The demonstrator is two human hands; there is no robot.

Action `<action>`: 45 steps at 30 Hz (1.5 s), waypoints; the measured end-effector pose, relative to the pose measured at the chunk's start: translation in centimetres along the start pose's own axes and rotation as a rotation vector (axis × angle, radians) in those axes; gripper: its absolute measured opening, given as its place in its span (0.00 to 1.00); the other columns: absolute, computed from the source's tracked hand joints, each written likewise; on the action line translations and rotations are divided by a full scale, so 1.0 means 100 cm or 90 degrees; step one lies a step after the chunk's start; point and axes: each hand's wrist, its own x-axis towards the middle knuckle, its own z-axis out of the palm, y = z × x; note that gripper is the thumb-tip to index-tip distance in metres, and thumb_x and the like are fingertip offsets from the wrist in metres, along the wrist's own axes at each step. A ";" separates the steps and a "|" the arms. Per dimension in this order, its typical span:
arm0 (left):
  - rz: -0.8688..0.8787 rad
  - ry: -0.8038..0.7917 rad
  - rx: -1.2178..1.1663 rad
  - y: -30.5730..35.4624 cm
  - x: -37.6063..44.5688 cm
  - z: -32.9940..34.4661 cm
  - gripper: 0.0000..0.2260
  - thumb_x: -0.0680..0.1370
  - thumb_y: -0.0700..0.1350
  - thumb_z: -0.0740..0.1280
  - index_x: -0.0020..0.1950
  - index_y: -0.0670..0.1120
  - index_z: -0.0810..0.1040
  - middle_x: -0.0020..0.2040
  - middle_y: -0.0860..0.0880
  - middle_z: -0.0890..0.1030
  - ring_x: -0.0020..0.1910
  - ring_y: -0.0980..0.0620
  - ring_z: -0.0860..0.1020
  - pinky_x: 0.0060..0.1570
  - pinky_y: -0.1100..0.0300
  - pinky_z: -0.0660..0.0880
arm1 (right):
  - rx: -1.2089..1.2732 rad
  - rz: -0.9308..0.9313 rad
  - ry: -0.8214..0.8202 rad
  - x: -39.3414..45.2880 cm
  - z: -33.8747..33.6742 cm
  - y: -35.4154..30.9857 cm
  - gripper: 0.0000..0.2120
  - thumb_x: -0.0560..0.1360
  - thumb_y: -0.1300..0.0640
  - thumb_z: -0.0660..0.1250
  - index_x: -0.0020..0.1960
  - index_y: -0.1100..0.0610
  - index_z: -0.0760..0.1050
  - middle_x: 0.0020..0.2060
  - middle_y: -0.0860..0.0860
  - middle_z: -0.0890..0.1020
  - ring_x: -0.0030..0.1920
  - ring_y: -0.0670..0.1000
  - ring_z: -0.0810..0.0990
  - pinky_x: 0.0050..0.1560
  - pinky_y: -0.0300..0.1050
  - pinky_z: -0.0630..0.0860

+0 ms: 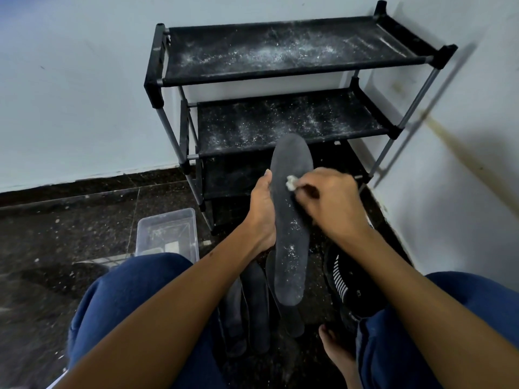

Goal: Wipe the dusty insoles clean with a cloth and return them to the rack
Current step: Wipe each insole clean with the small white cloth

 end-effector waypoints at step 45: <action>0.001 0.066 -0.033 0.007 0.002 -0.002 0.25 0.81 0.57 0.49 0.48 0.42 0.78 0.40 0.44 0.79 0.38 0.49 0.76 0.40 0.57 0.72 | -0.036 0.061 0.021 -0.002 0.008 -0.002 0.06 0.74 0.60 0.68 0.44 0.61 0.82 0.40 0.55 0.81 0.39 0.55 0.79 0.42 0.51 0.78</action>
